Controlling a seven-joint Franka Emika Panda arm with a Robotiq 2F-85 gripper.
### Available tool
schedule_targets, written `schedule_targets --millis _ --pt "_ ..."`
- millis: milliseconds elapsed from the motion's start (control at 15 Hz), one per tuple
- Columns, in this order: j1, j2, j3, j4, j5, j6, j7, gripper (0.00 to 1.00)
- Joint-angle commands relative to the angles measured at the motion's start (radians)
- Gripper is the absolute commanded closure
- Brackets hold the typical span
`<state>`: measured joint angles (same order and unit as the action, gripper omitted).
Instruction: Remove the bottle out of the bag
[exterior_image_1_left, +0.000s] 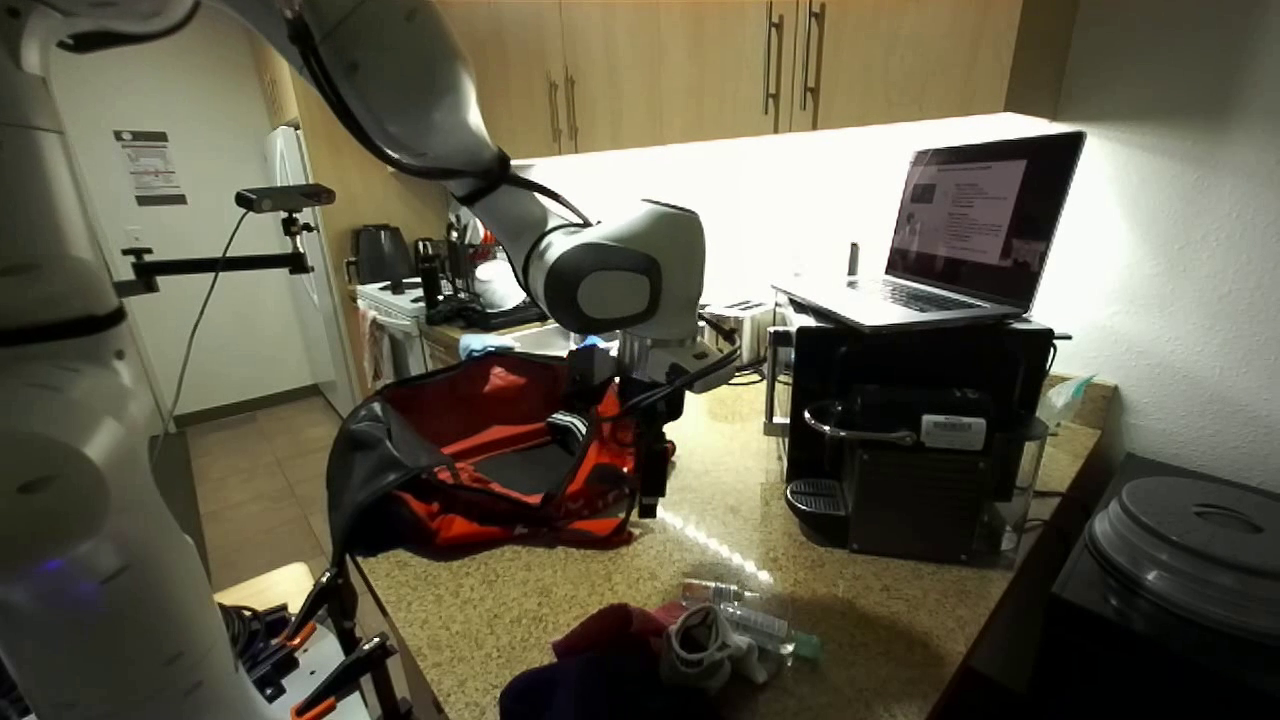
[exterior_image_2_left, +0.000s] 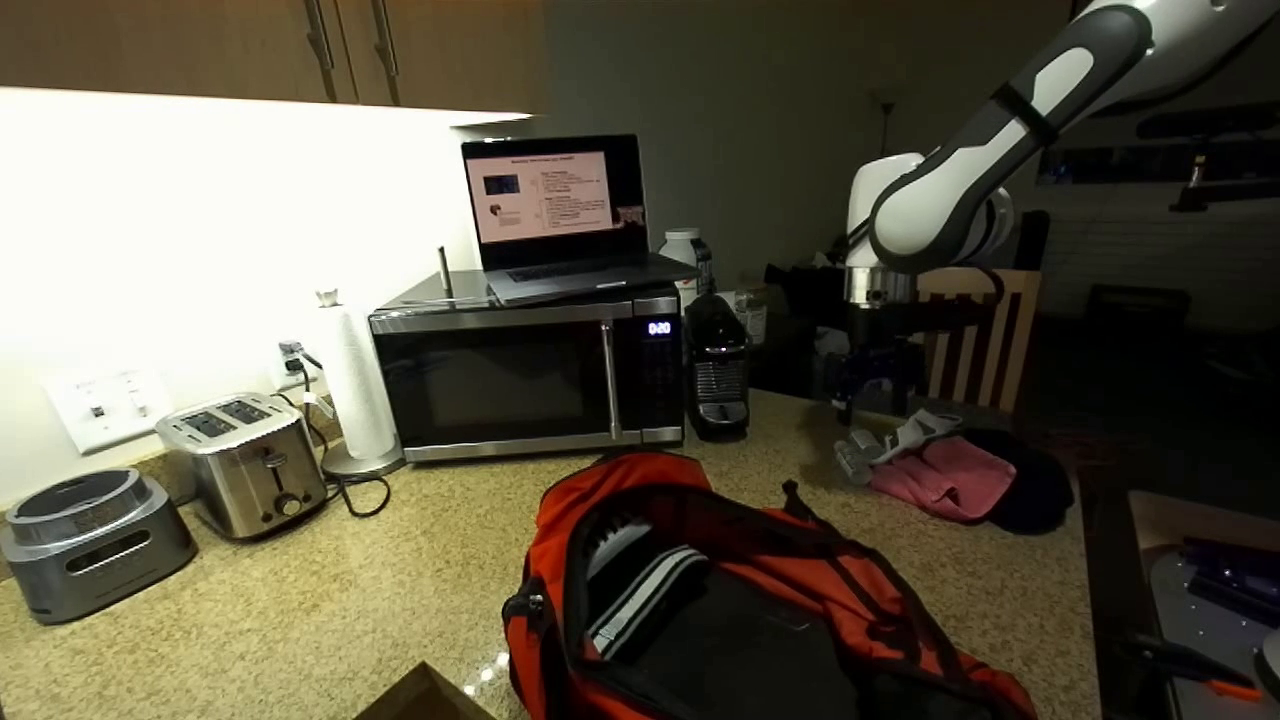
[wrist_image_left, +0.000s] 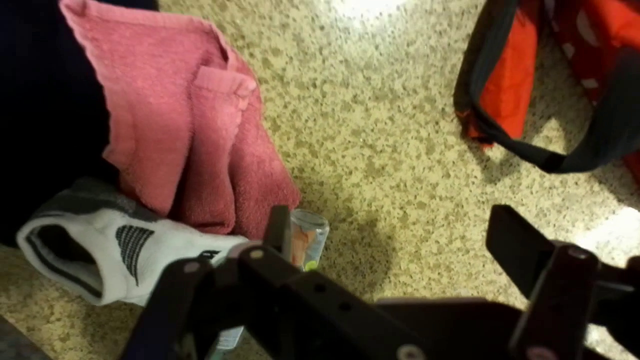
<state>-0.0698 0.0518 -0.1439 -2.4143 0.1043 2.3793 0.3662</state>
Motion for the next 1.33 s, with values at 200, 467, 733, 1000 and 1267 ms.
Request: schedule_targets --millis 200,467,733,1000,1267 --pt "0.015 -0.064 0.046 -0.007 -0.177 -0.252 0.163 0.0" --pt "0.054 -0.075 0.107 0.002 -0.195 -0.34 0.184 0.0" --pt "0.087 -0.105 0.149 0.001 -0.197 -0.37 0.197 0.0" --pt "0.087 -0.156 0.165 -0.007 -0.195 -0.368 0.207 0.0" --pt "0.081 -0.208 0.17 0.0 -0.178 -0.375 0.193 0.0"
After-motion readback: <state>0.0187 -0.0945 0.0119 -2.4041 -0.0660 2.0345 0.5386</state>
